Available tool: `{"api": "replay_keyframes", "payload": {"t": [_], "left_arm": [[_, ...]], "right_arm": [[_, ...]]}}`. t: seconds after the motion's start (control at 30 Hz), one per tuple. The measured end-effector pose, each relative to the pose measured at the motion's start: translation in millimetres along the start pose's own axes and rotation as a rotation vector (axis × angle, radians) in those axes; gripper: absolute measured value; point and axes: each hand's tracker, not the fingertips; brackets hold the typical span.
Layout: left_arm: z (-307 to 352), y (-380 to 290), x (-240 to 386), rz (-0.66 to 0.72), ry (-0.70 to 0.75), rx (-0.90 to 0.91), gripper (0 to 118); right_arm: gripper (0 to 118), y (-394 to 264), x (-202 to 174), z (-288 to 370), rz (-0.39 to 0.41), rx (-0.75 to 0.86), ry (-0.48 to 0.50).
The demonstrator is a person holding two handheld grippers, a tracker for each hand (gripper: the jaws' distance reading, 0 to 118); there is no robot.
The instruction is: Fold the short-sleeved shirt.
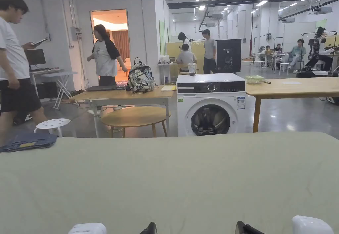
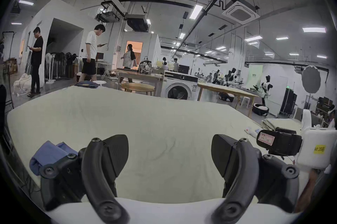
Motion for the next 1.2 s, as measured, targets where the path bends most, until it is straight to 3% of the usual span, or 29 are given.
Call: {"api": "replay_keyframes", "payload": {"t": [0.2, 0.4, 0.63, 1.2], "left_arm": [[1.1, 0.2, 1.6, -0.003, -0.013, 0.003, 95], [0.8, -0.8, 0.1, 0.012, -0.012, -0.002, 95], [0.1, -1.6, 1.7, 0.001, -0.012, -0.009, 95], [-4.4, -7.2, 5.6, -0.019, -0.009, -0.026, 95]], "right_arm": [[104, 1.2, 1.8, -0.8, -0.107, -0.015, 0.043], [104, 0.6, -1.4, -2.4, -0.095, -0.026, 0.009], [104, -0.3, 3.3, -5.3, -0.149, -0.052, 0.03], [104, -6.5, -0.7, -3.4, -0.083, -0.021, 0.035]]}}
